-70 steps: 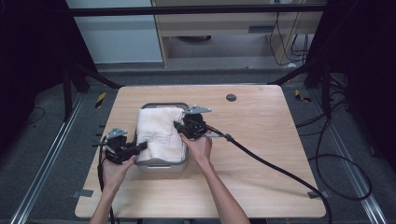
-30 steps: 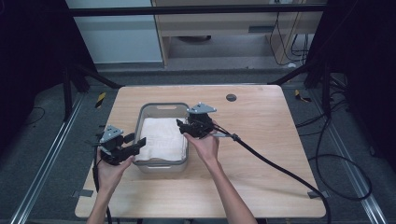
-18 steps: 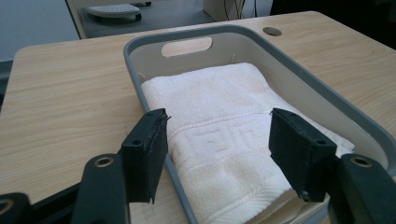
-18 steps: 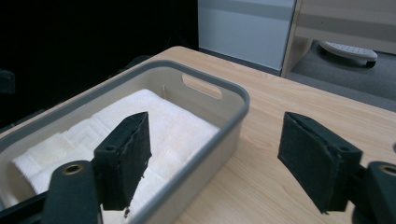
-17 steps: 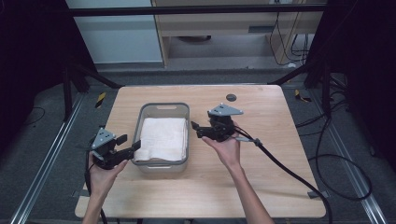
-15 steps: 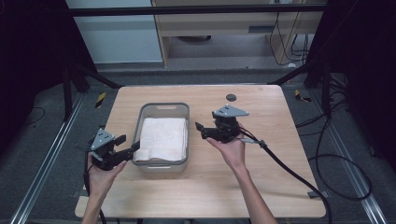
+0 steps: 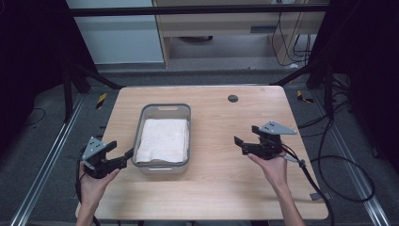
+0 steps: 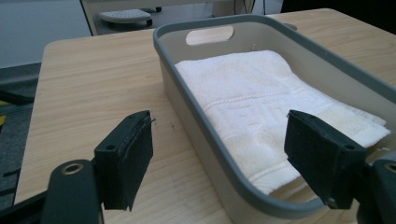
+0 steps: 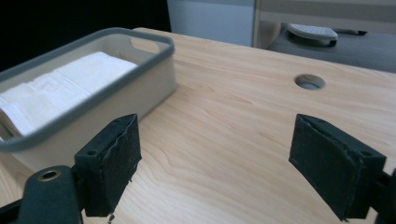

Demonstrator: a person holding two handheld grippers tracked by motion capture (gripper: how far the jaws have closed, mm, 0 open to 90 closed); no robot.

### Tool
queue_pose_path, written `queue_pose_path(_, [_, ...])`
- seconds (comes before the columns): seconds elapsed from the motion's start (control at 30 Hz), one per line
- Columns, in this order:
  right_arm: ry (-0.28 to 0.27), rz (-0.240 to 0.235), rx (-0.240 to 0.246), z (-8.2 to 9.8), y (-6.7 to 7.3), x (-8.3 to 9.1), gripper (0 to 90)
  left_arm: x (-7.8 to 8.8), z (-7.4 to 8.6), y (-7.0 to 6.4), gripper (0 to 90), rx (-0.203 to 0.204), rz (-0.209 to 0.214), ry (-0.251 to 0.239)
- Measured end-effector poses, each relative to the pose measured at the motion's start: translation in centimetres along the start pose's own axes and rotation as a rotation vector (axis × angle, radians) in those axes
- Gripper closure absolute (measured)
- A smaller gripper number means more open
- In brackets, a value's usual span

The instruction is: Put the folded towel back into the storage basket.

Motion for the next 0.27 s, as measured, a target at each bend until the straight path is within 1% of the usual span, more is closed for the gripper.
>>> queue_pose_path(0.03, [0.000, 0.000, 0.000, 0.0, 0.0, 0.0, 16.6, 0.1, 0.2, 0.2, 22.9, 0.001, -0.005, 0.001])
queue_pose_path(0.07, [0.002, 0.006, -0.005, 0.5, -0.4, 0.5, 16.6, 0.2, 0.5, 0.4, 22.6, 0.003, -0.010, 0.000])
queue_pose_path(0.1, [0.008, 0.018, -0.014, 1.4, -1.2, 1.4, 16.5, 0.3, 0.7, 0.5, 22.5, 0.004, -0.013, -0.001])
queue_pose_path(0.13, [0.008, 0.018, -0.014, 1.4, -1.2, 1.4, 16.5, 0.4, 0.9, 0.7, 22.5, 0.006, -0.017, 0.002])
queue_pose_path(0.27, [0.010, 0.040, -0.029, 3.2, -2.5, 3.0, 16.5, 0.8, 2.0, 1.3, 23.1, 0.007, -0.036, 0.004])
Point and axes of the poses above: each handheld gripper's, and its own axes: x roughly backward along the jaws, z roughly out of its underside, y roughly to its left, the point moved 3 cm from there along -x, roughly forward along the jaws, and after that the axes turned 5 degrees about x, right-handed, at the moved point
